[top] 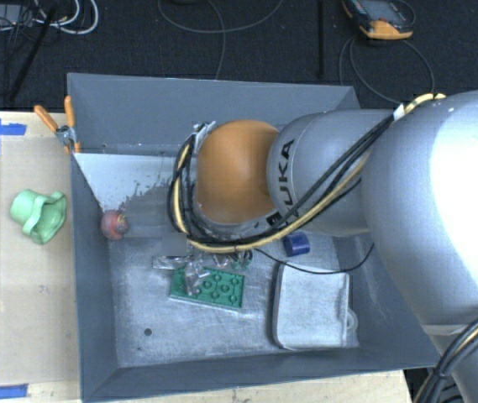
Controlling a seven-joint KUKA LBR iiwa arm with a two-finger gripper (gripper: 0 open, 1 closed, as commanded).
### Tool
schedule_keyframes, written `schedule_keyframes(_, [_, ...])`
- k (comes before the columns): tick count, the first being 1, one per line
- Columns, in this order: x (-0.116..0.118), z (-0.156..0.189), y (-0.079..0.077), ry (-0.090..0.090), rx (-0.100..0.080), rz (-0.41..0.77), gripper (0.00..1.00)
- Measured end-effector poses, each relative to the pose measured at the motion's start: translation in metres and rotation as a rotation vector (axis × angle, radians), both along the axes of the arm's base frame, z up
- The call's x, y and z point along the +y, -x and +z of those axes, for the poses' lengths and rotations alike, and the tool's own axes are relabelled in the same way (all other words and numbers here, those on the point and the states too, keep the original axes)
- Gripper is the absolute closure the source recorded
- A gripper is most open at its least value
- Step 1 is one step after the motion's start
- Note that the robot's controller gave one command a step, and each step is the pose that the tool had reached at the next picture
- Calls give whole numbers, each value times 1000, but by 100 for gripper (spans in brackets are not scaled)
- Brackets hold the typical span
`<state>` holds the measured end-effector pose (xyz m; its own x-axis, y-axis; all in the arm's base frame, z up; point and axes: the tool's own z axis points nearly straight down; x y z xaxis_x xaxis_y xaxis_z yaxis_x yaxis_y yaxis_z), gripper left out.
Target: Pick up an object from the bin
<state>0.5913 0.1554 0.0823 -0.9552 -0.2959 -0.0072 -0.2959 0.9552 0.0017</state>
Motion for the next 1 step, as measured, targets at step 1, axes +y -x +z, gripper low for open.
schedule_keyframes(1, [-28,160,-5,3,-3,53,100])
